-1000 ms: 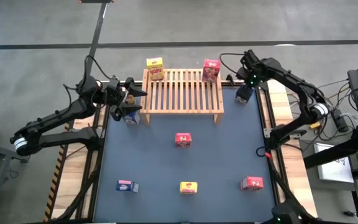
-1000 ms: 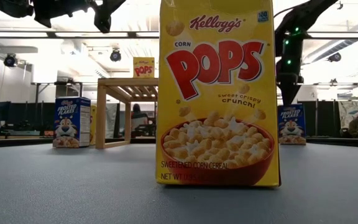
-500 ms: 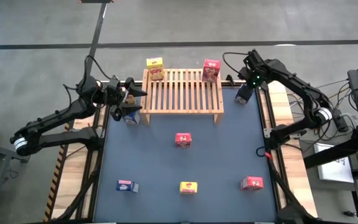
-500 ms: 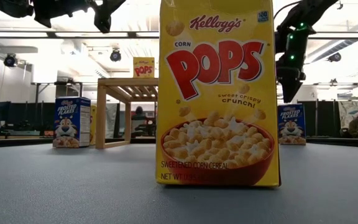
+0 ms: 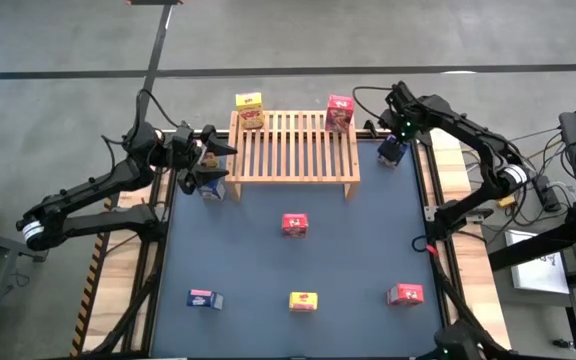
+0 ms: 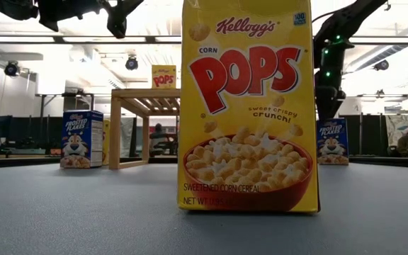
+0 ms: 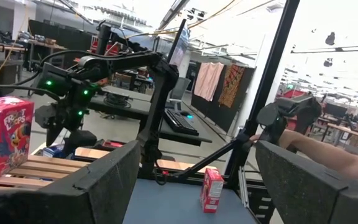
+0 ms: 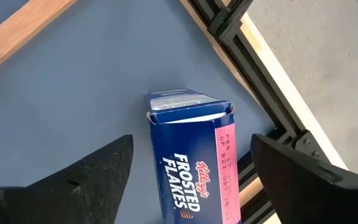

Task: Stack cereal on shelf
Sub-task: Put the top left blue cereal box on the shelf

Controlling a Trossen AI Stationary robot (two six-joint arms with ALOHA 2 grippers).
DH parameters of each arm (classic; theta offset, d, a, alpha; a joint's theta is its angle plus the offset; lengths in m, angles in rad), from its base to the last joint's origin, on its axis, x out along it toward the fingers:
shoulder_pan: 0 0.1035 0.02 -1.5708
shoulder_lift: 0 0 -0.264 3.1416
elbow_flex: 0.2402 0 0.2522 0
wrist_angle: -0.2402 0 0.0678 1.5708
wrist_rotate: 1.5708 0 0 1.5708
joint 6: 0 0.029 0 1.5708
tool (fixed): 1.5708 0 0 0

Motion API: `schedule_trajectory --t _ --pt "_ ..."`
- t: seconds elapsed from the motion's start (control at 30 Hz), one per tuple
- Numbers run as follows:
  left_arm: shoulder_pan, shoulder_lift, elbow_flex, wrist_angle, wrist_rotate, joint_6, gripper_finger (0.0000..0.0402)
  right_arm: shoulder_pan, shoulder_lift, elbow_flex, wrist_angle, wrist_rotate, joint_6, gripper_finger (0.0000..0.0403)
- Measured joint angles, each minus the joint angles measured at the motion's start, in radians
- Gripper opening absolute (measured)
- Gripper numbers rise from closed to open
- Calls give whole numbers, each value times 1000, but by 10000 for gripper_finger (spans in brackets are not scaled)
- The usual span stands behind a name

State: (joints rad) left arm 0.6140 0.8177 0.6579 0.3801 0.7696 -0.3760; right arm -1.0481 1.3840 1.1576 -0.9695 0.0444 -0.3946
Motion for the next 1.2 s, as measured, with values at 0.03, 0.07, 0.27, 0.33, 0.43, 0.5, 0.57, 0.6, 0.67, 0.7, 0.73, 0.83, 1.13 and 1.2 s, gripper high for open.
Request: schedule_trajectory --t 0.03,0.07,0.27,0.33,0.43,0.5,0.57,0.6,0.67,0.7,0.73,0.83,1.13,1.2 --pt "0 0 0 0 0 7 304 0 -9 0 0 0 0 316" --pt "0 0 0 0 0 14 304 0 -20 0 0 0 -3 315" --pt "0 0 0 1 -1 21 304 3 -112 7 -1 -6 -6 308" --pt "0 0 0 1 -1 23 304 5 -147 10 2 -22 10 309" --pt "0 0 0 1 -1 23 304 13 -201 10 3 -35 19 309" --pt "0 0 0 1 -1 23 304 22 -238 10 2 -45 33 307" --pt "0 0 0 1 -1 23 304 31 -276 10 2 -48 41 305" --pt "0 0 0 1 -1 23 304 36 -295 10 2 -51 42 304" --pt "0 0 0 1 -2 23 304 49 -335 10 2 -53 44 302" --pt "0 0 0 1 -2 23 304 56 -354 10 3 -53 48 301" --pt "0 0 0 1 -2 23 304 63 -373 10 4 -53 60 302" --pt "0 0 0 1 -2 23 304 86 -427 10 9 -60 87 302" --pt "0 0 0 1 -71 27 304 165 -530 10 69 -220 136 297" --pt "0 0 0 1 -109 27 304 187 -541 10 86 -230 137 297"
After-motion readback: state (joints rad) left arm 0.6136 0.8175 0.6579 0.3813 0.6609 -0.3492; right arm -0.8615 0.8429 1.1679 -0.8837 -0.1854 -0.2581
